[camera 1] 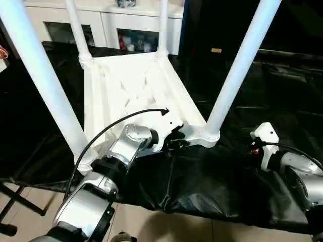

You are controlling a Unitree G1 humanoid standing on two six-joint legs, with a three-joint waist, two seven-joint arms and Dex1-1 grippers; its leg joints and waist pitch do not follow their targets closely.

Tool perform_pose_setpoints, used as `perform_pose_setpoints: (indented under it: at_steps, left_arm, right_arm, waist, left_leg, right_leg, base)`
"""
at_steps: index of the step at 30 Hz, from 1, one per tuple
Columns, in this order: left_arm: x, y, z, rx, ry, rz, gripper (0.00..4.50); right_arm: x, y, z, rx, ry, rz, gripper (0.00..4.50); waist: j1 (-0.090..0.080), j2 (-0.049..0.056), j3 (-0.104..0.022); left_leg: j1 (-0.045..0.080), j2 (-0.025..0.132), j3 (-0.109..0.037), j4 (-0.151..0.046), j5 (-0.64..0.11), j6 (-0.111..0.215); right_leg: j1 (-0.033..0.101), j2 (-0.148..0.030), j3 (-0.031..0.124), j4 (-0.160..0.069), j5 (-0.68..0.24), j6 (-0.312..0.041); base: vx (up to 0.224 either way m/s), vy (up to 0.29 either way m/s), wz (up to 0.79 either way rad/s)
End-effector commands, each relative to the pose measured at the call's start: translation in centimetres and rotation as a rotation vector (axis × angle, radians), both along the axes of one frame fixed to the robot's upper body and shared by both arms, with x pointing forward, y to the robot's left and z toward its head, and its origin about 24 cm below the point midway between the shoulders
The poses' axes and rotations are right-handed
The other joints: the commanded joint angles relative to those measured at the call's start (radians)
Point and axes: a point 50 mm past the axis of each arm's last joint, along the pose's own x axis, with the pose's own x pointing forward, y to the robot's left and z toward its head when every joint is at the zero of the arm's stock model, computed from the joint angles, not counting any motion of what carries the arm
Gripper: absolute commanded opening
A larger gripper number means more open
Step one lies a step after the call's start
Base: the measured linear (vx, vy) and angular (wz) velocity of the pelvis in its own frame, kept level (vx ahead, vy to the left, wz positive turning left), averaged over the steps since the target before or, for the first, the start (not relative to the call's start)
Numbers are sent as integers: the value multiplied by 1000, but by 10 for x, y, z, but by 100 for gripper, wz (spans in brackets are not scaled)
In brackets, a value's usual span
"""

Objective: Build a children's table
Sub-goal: Rotate leg to tighten

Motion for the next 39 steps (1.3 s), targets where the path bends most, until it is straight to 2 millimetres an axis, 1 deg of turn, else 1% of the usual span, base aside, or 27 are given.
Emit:
perform_pose_setpoints:
  at_steps: [1, 4, 7, 9, 11, 12, 13, 14, 15, 16, 18, 19, 20, 21, 23, 24, 25, 26, 27, 28, 29, 31, 32, 34, 35, 37, 39]
  left_arm:
    - [4, 5, 1, 27, -15, 21, 75]
    - [5, 6, 0, 32, -7, 12, 35]
    - [3, 8, -1, 36, 19, -19, 26]
    - [1, 10, -2, 33, 40, -52, 2]
    - [-2, 11, -2, 30, 57, -93, 0]
    - [-5, 13, -3, 25, 66, -136, 0]
    - [-7, 14, -2, 15, 71, -167, 0]
    - [-10, 15, -1, -6, 76, -212, 0]
    - [-11, 15, -1, -12, 78, -225, 0]
    - [-16, 17, 1, -40, 90, -282, 0]
    - [-19, 20, 2, -48, 88, -308, 0]
    - [-20, 20, 3, -49, 86, -315, 0]
    - [-20, 21, 3, -47, 88, -317, 0]
    - [-21, 23, 2, -43, 92, -319, 0]
    - [-22, 27, 2, -34, 98, -326, 0]
    - [-22, 28, 2, -33, 99, -327, 0]
    - [-23, 29, 2, -32, 100, -330, 0]
    - [-24, 31, 2, -29, 102, -333, 0]
    - [-24, 32, 2, -27, 102, -334, 0]
    - [-25, 33, 2, -25, 103, -334, 0]
    - [-25, 35, 2, -24, 104, -335, 0]
    - [-26, 37, 2, -19, 103, -331, 0]
    - [-26, 37, 2, -19, 103, -331, 0]
    - [-26, 38, 2, -18, 102, -329, 0]
    - [-26, 38, 2, -16, 102, -326, 0]
    - [-26, 40, 2, -14, 103, -321, 0]
    - [-26, 40, 2, -14, 103, -321, 0]
  right_arm:
    - [3, 0, 4, 0, -22, -1, 373]
    - [3, 2, 5, 3, -26, 9, 373]
    - [5, 4, 7, 44, -26, 16, 373]
    - [7, 7, 11, 87, -32, 31, 407]
    - [8, 11, 14, 119, -35, 57, 410]
    - [7, 15, 16, 135, -32, 99, 421]
    - [7, 18, 17, 132, -33, 123, 436]
    - [7, 21, 17, 119, -36, 148, 436]
    - [7, 22, 17, 113, -37, 154, 446]
    - [8, 27, 16, 79, -42, 182, 446]
    - [9, 32, 13, 45, -30, 219, 446]
    - [9, 34, 12, 34, -26, 235, 446]
    - [9, 35, 11, 30, -21, 246, 446]
    - [9, 37, 10, 24, -11, 265, 446]
    - [11, 43, 8, 17, 3, 308, 446]
    - [11, 44, 8, 20, 3, 314, 446]
    - [12, 45, 9, 21, 3, 318, 431]
    - [13, 48, 10, 25, -2, 336, 431]
    - [14, 50, 11, 29, -3, 348, 431]
    - [15, 52, 12, 32, -2, 358, 431]
    - [16, 54, 12, 34, 0, 372, 417]
    - [17, 57, 12, 22, 5, 403, 396]
    - [17, 57, 12, 22, 5, 403, 392]
    - [18, 58, 12, 22, 6, 408, 372]
    - [19, 59, 12, 25, 12, 416, 372]
    - [20, 61, 11, 24, 20, 434, 341]
    - [20, 61, 11, 23, 21, 435, 332]
  waist:
    - [3, -11, -71]
    - [-1, -12, -69]
    - [-5, -13, -68]
    - [-7, -15, -68]
    - [-7, -12, -71]
    - [-7, -12, -72]
    - [-4, -10, -74]
    - [0, -9, -74]
    - [1, -9, -74]
    - [4, -9, -74]
    - [4, -7, -72]
    - [2, -8, -70]
    - [4, -5, -68]
    - [6, -10, -66]
    - [9, -7, -64]
    - [9, -7, -66]
    - [9, -7, -66]
    - [8, -23, -67]
    - [11, -14, -68]
    - [11, -13, -69]
    - [10, -22, -69]
    - [11, -16, -69]
    - [11, -23, -69]
    - [13, -21, -68]
    - [13, -21, -68]
    - [12, -22, -67]
    - [12, -21, -67]
  left_leg:
    - [18, 38, -22, -61, -211, 85]
    - [19, 37, -22, -63, -240, 75]
    - [19, 37, -23, -65, -258, 69]
    - [16, 37, -24, -65, -254, 71]
    - [18, 39, -23, -63, -233, 79]
    - [18, 39, -23, -63, -225, 82]
    - [16, 41, -22, -62, -205, 90]
    - [17, 44, -21, -60, -189, 96]
    - [18, 44, -21, -61, -181, 98]
    - [19, 46, -19, -62, -177, 97]
    - [18, 46, -18, -63, -188, 91]
    - [20, 46, -18, -65, -210, 79]
    - [25, 47, -17, -67, -236, 67]
    - [26, 48, -18, -68, -254, 58]
    - [26, 48, -19, -71, -271, 45]
    - [25, 49, -20, -71, -271, 41]
    - [25, 48, -20, -72, -267, 39]
    - [24, 47, -17, -71, -258, 44]
    - [22, 48, -20, -70, -240, 48]
    - [22, 49, -19, -70, -233, 50]
    - [21, 47, -17, -68, -219, 56]
    - [20, 47, -16, -66, -200, 64]
    - [20, 47, -15, -66, -200, 66]
    - [21, 47, -16, -66, -200, 65]
    - [21, 47, -16, -67, -203, 63]
    - [20, 46, -16, -68, -208, 59]
    - [21, 47, -16, -68, -211, 58]
  right_leg:
    - [57, -59, 34, -74, -169, -238]
    - [55, -59, 33, -80, -221, -225]
    - [53, -61, 34, -85, -257, -216]
    - [54, -61, 34, -84, -257, -215]
    - [52, -60, 35, -78, -212, -231]
    - [52, -60, 35, -76, -196, -237]
    - [55, -60, 35, -70, -155, -250]
    - [53, -59, 36, -65, -119, -264]
    - [54, -59, 35, -64, -106, -269]
    - [53, -61, 35, -60, -98, -276]
    - [51, -60, 35, -62, -118, -276]
    - [50, -61, 35, -65, -154, -271]
    - [46, -62, 37, -71, -194, -261]
    - [46, -63, 38, -73, -228, -253]
    - [44, -65, 39, -77, -262, -239]
    - [45, -65, 39, -75, -262, -237]
    - [45, -64, 40, -74, -251, -234]
    - [45, -62, 40, -73, -236, -232]
    - [46, -65, 40, -68, -222, -237]
    - [46, -65, 40, -67, -213, -238]
    - [46, -62, 40, -66, -194, -240]
    - [46, -63, 40, -63, -181, -243]
    - [45, -63, 40, -64, -185, -242]
    - [45, -65, 40, -64, -207, -237]
    - [44, -65, 41, -66, -215, -234]
    - [44, -64, 41, -67, -227, -230]
    - [43, -64, 41, -68, -235, -227]
  base:
    - [0, 0, 0]
    - [0, 0, 0]
    - [0, 0, 0]
    - [0, 0, 0]
    - [0, 0, 0]
    - [0, 0, 0]
    - [0, 0, 0]
    - [0, 0, 0]
    - [0, 0, 0]
    - [0, 0, 0]
    - [0, 0, 0]
    - [0, 0, 0]
    - [0, 0, 0]
    - [0, 0, 0]
    - [0, 0, 0]
    - [0, 0, 0]
    - [0, 0, 0]
    - [0, 0, 0]
    - [0, 0, 0]
    - [0, 0, 0]
    - [0, 0, 0]
    - [0, 0, 0]
    - [0, 0, 0]
    - [0, 0, 0]
    - [0, 0, 0]
    - [0, 0, 0]
    - [0, 0, 0]
